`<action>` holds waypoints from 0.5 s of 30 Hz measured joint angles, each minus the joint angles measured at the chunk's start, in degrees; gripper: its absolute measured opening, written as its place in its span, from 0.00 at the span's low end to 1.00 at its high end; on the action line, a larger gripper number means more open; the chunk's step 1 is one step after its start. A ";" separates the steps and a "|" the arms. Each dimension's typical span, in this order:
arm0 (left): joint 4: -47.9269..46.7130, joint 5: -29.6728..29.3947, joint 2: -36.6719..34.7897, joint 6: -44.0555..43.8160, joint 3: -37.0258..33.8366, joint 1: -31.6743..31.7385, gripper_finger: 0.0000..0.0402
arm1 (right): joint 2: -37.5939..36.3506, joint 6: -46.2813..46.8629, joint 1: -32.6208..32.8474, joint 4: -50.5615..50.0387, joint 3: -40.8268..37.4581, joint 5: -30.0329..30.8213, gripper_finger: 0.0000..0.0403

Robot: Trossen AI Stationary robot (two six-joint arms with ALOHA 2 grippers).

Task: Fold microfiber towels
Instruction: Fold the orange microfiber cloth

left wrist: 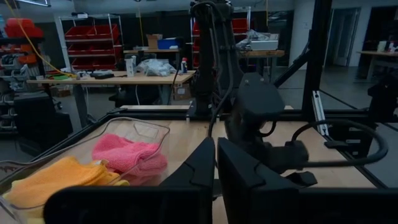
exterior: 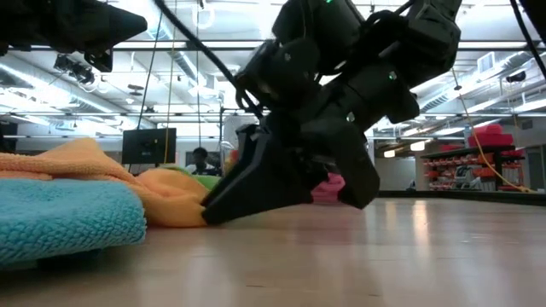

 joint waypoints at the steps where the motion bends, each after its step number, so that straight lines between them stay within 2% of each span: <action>1: 0.00 0.00 0.00 0.01 0.00 0.00 0.06 | 0.00 0.02 -0.22 -0.51 0.00 -0.33 0.23; 8: -0.02 0.00 0.00 0.00 0.00 0.00 0.04 | -0.29 0.36 -1.14 -3.42 0.22 -1.32 0.03; 12: -0.16 0.01 0.00 -0.02 0.02 0.00 0.06 | -2.30 0.31 -0.95 -7.34 0.12 -0.86 0.02; 15: -0.46 0.02 0.00 -0.02 0.02 0.00 0.07 | -6.47 -0.53 -0.58 -15.04 -0.16 1.33 0.01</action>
